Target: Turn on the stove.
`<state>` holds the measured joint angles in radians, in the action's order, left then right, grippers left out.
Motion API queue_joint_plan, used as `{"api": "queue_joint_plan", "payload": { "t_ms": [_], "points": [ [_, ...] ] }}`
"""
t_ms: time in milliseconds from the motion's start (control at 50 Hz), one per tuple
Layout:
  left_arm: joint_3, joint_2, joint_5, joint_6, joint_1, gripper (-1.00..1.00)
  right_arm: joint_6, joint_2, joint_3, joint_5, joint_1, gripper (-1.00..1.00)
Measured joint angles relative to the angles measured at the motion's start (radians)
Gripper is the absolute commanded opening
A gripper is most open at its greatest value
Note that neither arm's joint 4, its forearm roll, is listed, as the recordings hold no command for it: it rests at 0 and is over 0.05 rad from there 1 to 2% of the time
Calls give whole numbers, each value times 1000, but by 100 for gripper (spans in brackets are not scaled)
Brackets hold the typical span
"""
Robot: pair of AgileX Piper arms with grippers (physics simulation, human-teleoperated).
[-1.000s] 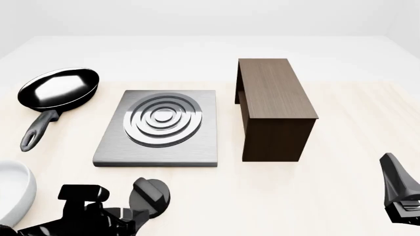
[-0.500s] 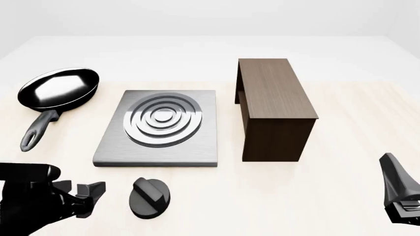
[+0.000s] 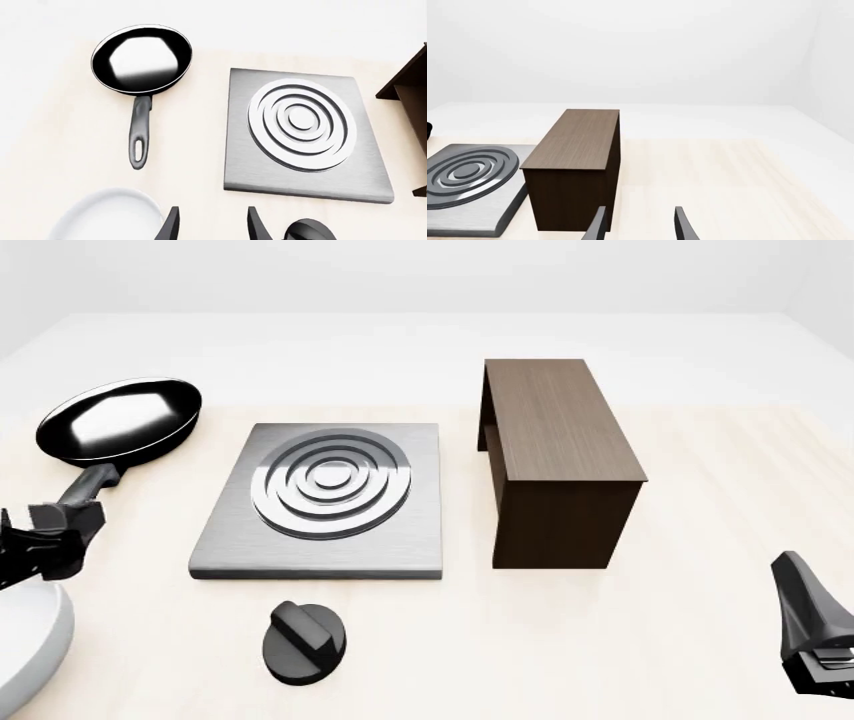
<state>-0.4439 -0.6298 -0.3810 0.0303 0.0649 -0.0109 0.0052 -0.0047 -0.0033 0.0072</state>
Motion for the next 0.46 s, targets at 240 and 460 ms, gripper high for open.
{"api": "queue_joint_plan", "payload": {
  "t_ms": [240, 460],
  "points": [
    [-138, 56, -113, -26, 105, 100, 0, 0, 0, 0, 0, 100],
    [-201, 113, -194, -26, 180, 100, 0, 0, 0, 0, 0, 100]
  ]
}}
